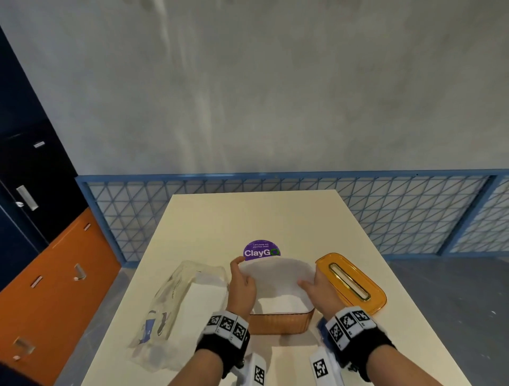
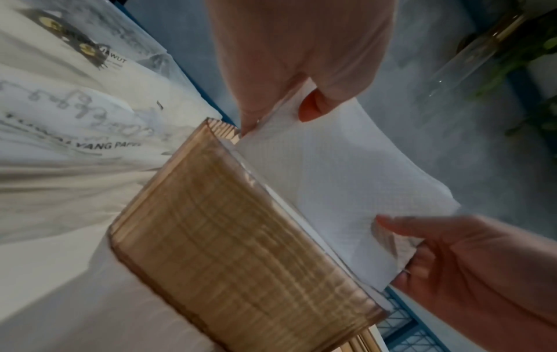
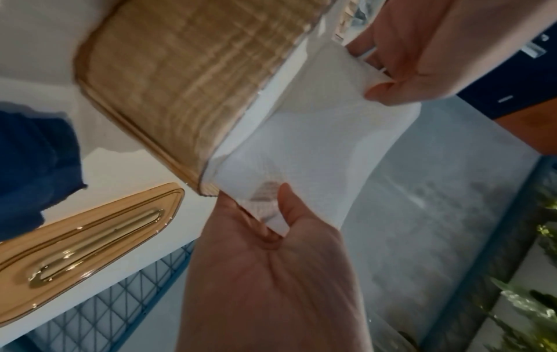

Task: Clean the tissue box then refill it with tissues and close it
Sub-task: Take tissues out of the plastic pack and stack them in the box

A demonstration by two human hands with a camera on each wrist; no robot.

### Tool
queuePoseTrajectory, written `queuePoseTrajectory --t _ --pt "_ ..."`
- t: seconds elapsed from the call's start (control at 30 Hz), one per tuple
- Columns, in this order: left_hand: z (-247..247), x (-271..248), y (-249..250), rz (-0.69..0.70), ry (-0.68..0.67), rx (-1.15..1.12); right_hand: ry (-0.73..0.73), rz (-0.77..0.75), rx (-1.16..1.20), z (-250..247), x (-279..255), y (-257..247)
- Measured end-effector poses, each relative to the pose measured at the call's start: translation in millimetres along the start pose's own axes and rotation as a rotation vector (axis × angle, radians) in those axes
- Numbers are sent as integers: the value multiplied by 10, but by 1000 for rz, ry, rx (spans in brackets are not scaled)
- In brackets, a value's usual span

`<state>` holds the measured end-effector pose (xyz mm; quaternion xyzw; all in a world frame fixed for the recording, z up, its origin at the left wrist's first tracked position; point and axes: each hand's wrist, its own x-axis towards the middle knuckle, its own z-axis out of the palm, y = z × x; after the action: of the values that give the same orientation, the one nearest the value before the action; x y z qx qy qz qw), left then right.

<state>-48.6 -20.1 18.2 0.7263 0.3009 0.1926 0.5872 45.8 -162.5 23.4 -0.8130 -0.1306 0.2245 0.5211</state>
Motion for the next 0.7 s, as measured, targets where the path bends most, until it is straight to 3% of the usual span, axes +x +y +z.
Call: queuePoseTrajectory --t 0.1,0.23,0.4,0.57,0.7 --pt "27 7 17 59 25 -11 25 -20 -8 -9 69 -33" --pt "55 -16 -12 61 11 16 -31 24 -81 -12 109 21" --pt "12 137 12 44 41 131 7 83 -100 -58 253 -38" --pt "-3 184 -138 -88 -71 521 -5 150 -350 19 292 108" --pt "-1 221 -189 -100 -117 748 14 110 -473 81 276 174"
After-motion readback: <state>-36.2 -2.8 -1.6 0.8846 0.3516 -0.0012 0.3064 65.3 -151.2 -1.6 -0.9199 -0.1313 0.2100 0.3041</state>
